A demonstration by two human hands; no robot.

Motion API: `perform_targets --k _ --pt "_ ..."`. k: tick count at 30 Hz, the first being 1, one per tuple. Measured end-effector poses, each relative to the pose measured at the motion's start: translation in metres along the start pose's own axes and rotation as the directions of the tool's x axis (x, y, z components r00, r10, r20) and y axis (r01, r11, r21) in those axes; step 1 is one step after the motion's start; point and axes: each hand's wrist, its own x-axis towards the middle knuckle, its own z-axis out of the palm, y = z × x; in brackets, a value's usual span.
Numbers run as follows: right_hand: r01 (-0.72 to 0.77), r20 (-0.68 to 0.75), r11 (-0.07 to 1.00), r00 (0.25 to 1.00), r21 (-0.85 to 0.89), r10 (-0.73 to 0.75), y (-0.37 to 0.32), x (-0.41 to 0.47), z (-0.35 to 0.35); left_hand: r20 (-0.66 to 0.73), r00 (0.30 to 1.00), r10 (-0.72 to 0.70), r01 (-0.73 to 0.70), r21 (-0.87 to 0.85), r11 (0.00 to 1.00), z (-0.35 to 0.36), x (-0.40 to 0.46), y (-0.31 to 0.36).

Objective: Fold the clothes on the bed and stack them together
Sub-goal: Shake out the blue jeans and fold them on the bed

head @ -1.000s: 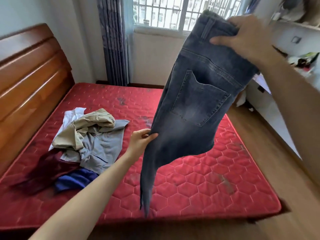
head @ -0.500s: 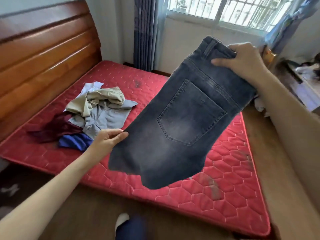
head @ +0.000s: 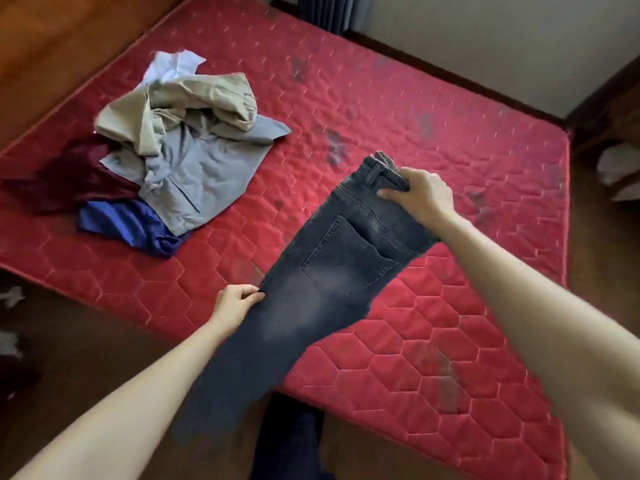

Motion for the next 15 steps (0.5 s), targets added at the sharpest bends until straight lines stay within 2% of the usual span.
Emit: perform_targets --k 7,11,15 --pt "-0.07 0.045 0.997 0.997 0.015 0.07 0.06 0.091 0.097 -0.132 0.989 -0.064 0.07 0.037 0.997 0.038 0.106 -0.014" --pt "-0.03 0.108 0.999 0.994 0.03 0.026 0.064 0.144 0.102 -0.141 0.987 -0.081 0.082 0.0 0.997 0.037 0.138 -0.012" --pt "0.02 0.223 1.0 0.974 0.022 -0.025 0.063 0.231 0.077 -0.103 0.994 -0.045 0.037 -0.074 0.997 0.032 0.176 0.022"
